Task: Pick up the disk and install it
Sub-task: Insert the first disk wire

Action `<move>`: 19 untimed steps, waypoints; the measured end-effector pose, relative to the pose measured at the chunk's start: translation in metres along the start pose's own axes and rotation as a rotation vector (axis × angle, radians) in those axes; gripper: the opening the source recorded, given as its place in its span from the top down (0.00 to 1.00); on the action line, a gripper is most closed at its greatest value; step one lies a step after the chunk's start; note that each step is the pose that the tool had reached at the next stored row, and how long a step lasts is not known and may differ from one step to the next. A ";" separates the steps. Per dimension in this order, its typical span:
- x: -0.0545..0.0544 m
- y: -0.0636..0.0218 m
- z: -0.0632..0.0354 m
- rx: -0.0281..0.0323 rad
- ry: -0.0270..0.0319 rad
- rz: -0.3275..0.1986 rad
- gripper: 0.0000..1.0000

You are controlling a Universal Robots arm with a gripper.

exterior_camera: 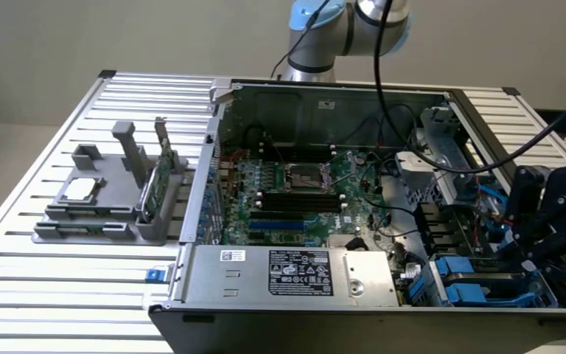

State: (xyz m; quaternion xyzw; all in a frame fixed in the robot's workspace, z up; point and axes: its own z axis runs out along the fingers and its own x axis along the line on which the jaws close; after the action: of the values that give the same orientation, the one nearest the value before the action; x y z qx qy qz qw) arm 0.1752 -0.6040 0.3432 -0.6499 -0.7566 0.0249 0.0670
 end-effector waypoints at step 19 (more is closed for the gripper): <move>0.011 -0.0007 0.0010 -0.0030 -0.0039 0.080 0.83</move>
State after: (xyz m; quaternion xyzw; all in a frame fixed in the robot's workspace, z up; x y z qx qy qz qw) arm 0.1729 -0.5937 0.3431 -0.6796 -0.7303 0.0277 0.0635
